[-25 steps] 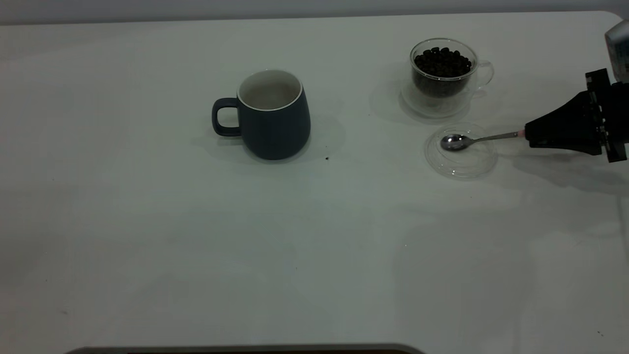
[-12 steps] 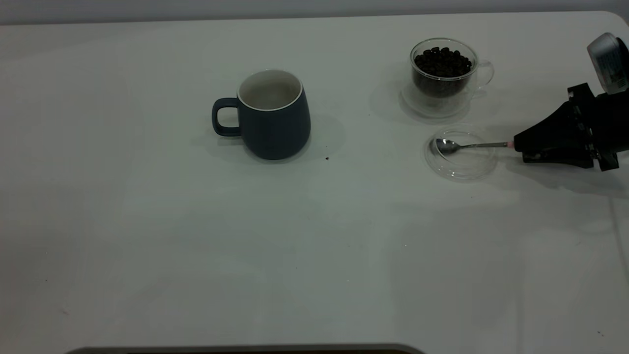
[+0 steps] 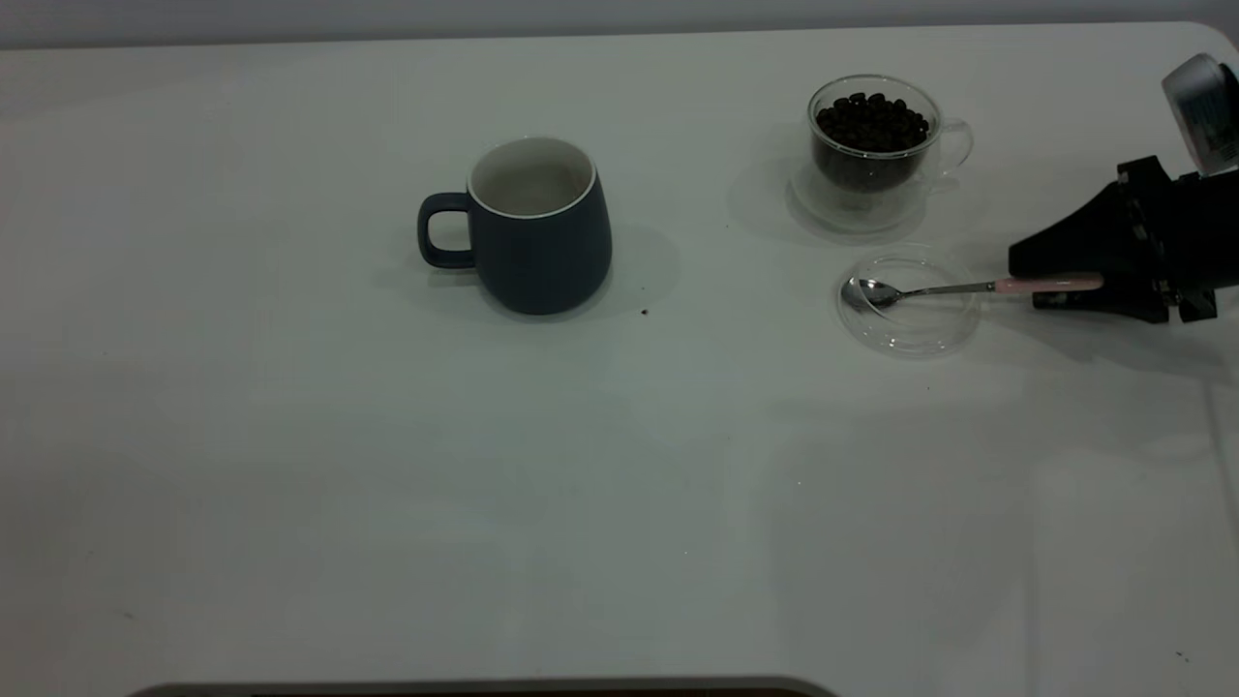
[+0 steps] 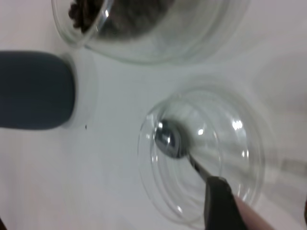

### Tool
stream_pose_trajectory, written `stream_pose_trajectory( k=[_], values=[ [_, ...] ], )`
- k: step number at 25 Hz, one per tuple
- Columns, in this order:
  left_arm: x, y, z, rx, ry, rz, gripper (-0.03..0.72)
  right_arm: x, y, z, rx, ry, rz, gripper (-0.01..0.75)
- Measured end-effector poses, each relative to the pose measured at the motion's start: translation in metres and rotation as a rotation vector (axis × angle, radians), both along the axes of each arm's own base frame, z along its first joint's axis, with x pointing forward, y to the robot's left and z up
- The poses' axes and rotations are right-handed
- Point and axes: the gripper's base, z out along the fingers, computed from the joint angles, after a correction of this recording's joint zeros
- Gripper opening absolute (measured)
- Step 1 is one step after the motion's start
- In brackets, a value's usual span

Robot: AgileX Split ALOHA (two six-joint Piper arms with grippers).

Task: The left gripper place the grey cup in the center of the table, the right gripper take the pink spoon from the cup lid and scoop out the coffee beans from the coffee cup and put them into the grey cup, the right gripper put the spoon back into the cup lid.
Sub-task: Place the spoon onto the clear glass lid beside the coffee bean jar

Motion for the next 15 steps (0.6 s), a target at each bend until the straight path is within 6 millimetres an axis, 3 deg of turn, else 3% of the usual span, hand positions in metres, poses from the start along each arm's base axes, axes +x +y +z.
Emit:
stream_pose_trajectory(
  k=[8,12,15],
  values=[
    [0.0,0.0,0.0,0.0,0.0,0.0,0.451,0.008,-0.002,0.002,0.001,-0.064,-0.063,0.572],
    [0.0,0.0,0.0,0.0,0.0,0.0,0.451,0.015,-0.009,0.004,-0.08,-0.135,-0.1,0.584],
    [0.0,0.0,0.0,0.0,0.0,0.0,0.451,0.023,-0.016,0.024,-0.169,-0.171,-0.105,0.581]
  ],
)
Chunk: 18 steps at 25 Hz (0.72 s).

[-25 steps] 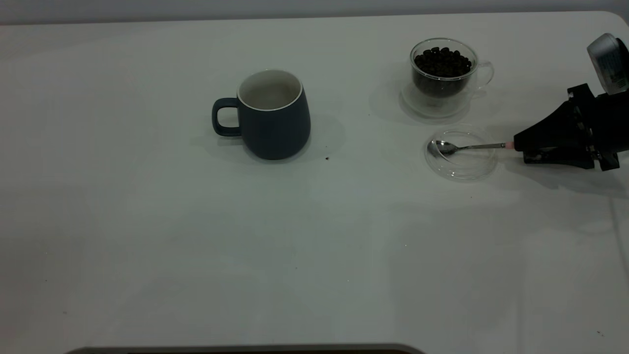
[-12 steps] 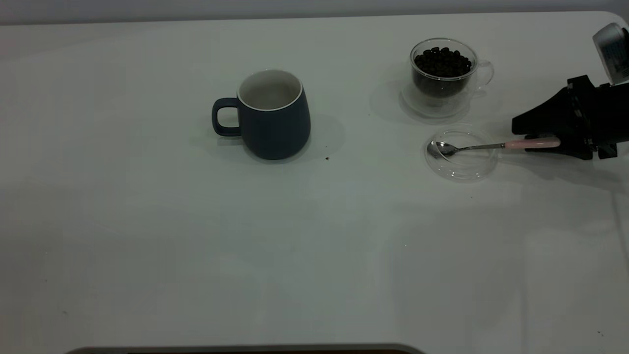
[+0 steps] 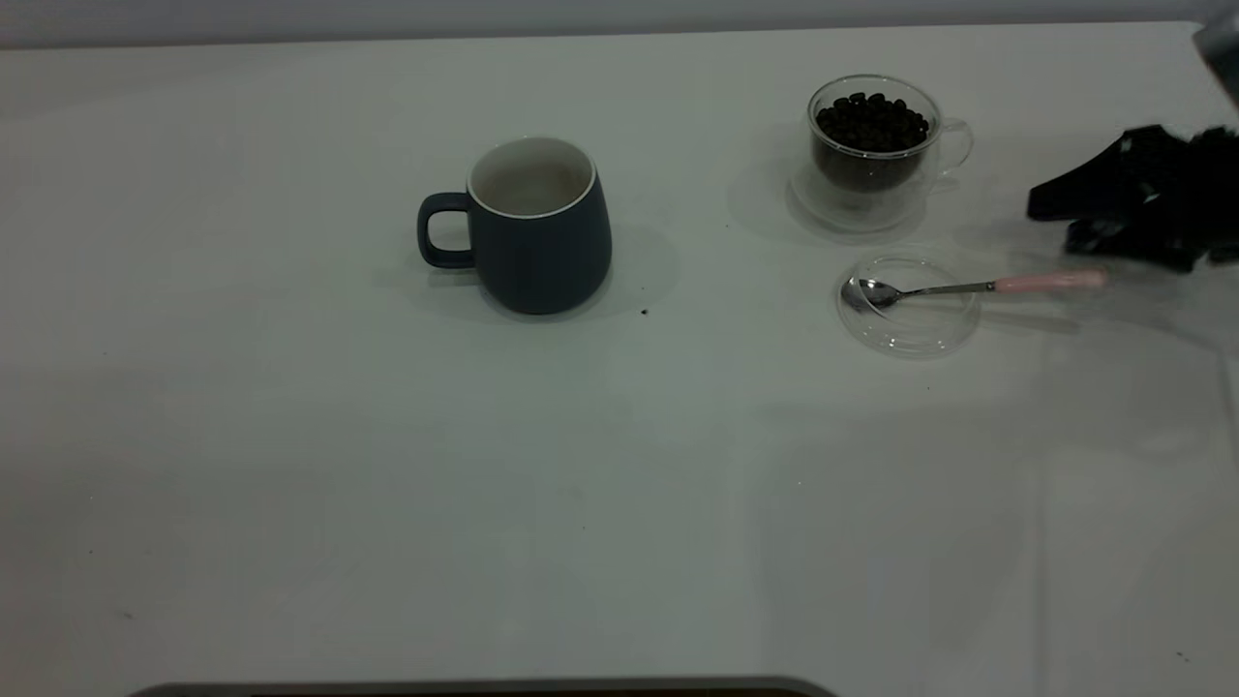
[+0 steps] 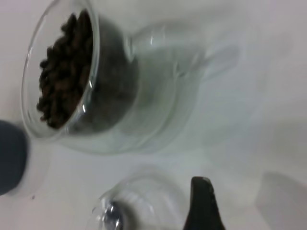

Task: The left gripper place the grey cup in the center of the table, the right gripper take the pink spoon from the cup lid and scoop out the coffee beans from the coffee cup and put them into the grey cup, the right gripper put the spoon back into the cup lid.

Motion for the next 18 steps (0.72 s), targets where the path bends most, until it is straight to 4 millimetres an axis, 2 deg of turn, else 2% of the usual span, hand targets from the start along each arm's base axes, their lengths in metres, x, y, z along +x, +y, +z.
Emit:
stream_pose_trajectory(
  k=[2,5,9,11,13,15,18],
  values=[
    [0.0,0.0,0.0,0.0,0.0,0.0,0.451,0.005,-0.005,0.025,-0.043,-0.003,-0.008,0.579],
    [0.0,0.0,0.0,0.0,0.0,0.0,0.451,0.01,-0.01,0.076,-0.108,0.001,-0.01,0.577],
    [0.0,0.0,0.0,0.0,0.0,0.0,0.451,0.0,0.003,0.143,-0.247,0.038,0.111,0.578],
    [0.0,0.0,0.0,0.0,0.0,0.0,0.451,-0.015,0.016,0.181,-0.321,0.096,0.169,0.578],
    [0.0,0.0,0.0,0.0,0.0,0.0,0.451,-0.039,0.029,0.216,-0.413,0.166,0.223,0.578],
    [0.0,0.0,0.0,0.0,0.0,0.0,0.451,-0.067,0.036,0.243,-0.474,0.22,0.187,0.578],
    [0.0,0.0,0.0,0.0,0.0,0.0,0.451,-0.118,0.042,0.27,-0.528,0.229,0.119,0.578]
  ],
)
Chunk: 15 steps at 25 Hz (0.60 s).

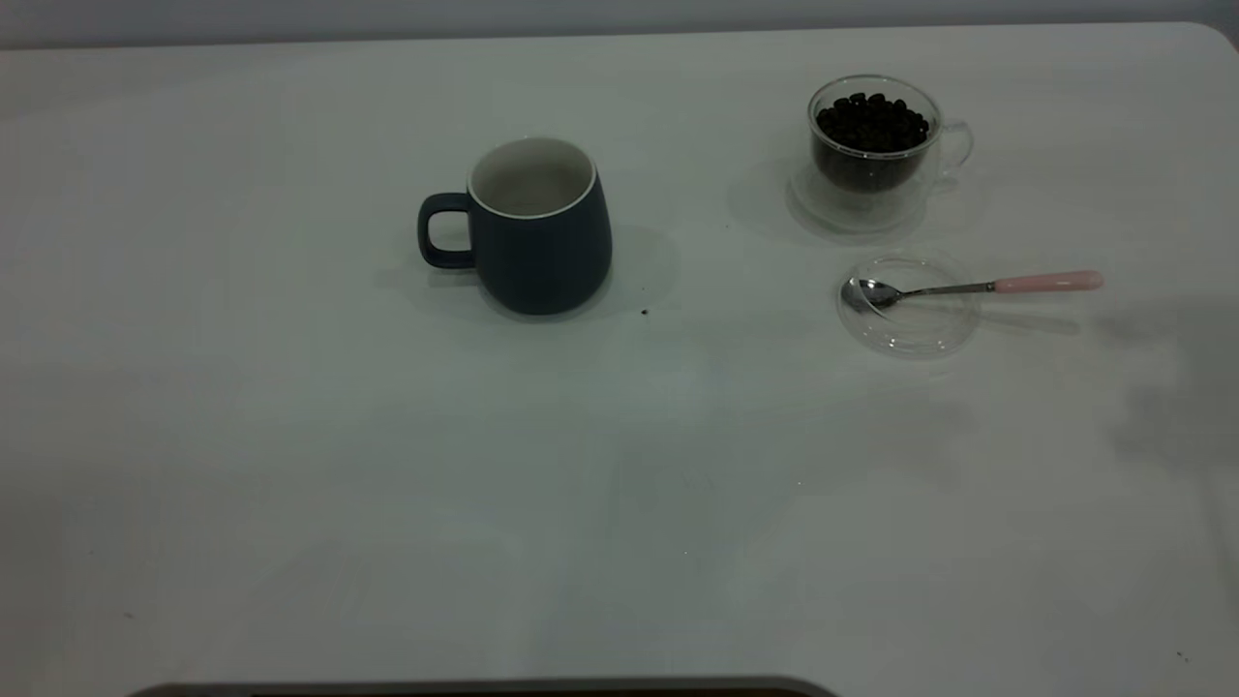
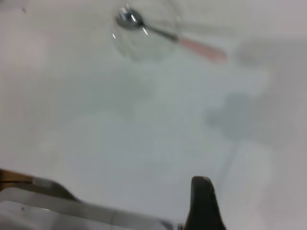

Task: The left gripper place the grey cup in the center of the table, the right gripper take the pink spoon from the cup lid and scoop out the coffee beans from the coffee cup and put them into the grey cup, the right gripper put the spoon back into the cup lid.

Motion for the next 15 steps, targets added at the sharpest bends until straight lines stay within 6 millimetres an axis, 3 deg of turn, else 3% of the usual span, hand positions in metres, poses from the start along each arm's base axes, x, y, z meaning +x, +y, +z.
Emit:
stream_pose_trajectory(
  k=[3,7,11,15],
  values=[
    [0.0,0.0,0.0,0.0,0.0,0.0,0.451,-0.061,0.008,0.01,-0.015,-0.021,-0.021,0.578],
    [0.0,0.0,0.0,0.0,0.0,0.0,0.451,-0.126,0.019,0.012,-0.016,-0.07,-0.033,0.578],
    [0.0,0.0,0.0,0.0,0.0,0.0,0.451,-0.17,0.022,0.009,-0.054,-0.135,-0.071,0.578],
    [0.0,0.0,0.0,0.0,0.0,0.0,0.451,-0.195,0.02,0.003,-0.106,-0.207,-0.156,0.578]
  ],
)
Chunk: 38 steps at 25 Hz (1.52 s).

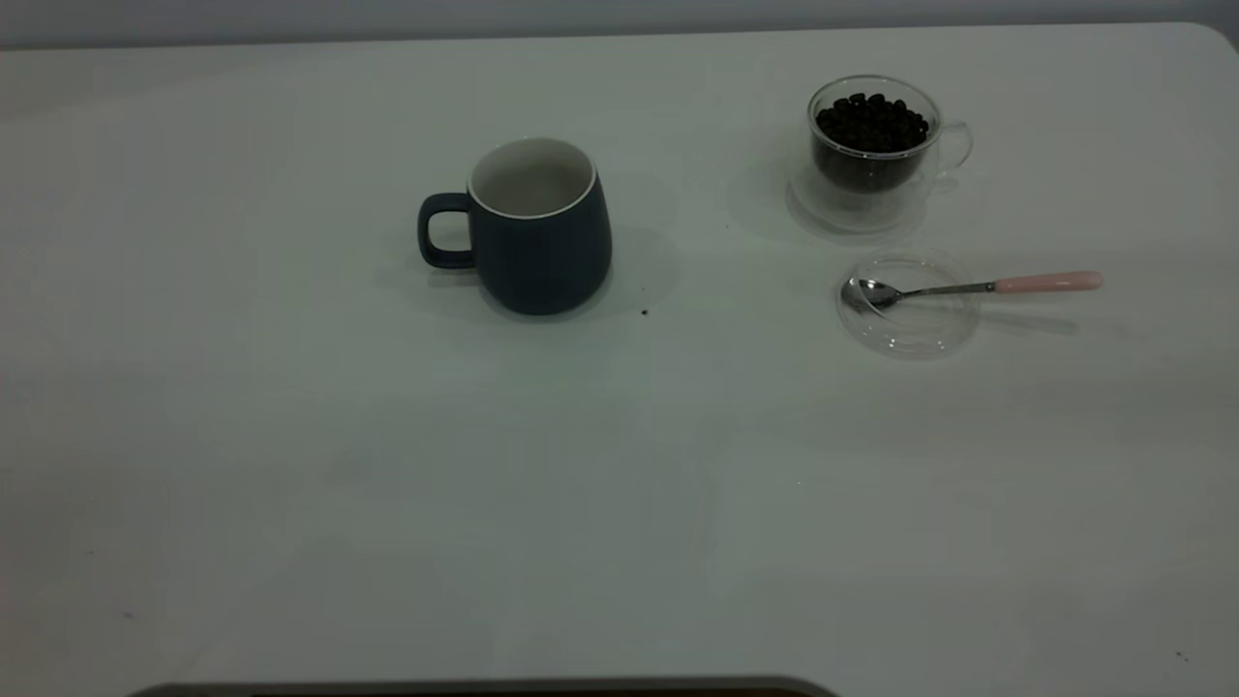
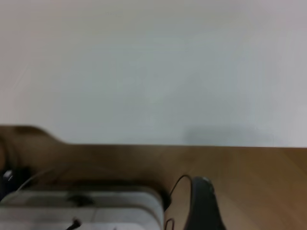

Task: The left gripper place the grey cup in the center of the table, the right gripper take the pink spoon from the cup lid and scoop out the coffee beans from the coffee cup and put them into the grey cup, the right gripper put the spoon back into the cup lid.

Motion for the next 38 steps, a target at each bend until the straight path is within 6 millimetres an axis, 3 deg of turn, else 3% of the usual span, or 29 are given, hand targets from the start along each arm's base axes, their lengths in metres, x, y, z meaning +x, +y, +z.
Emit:
stream_pose_trajectory(
  k=[10,18,38],
  values=[
    [0.0,0.0,0.0,0.0,0.0,0.0,0.451,-0.034,0.002,0.007,-0.037,-0.196,-0.049,0.578],
    [0.0,0.0,0.0,0.0,0.0,0.0,0.451,-0.074,0.009,0.012,-0.07,-0.456,-0.051,0.578],
    [0.0,0.0,0.0,0.0,0.0,0.0,0.451,-0.076,0.011,0.012,-0.027,-0.467,0.054,0.578]
  ],
)
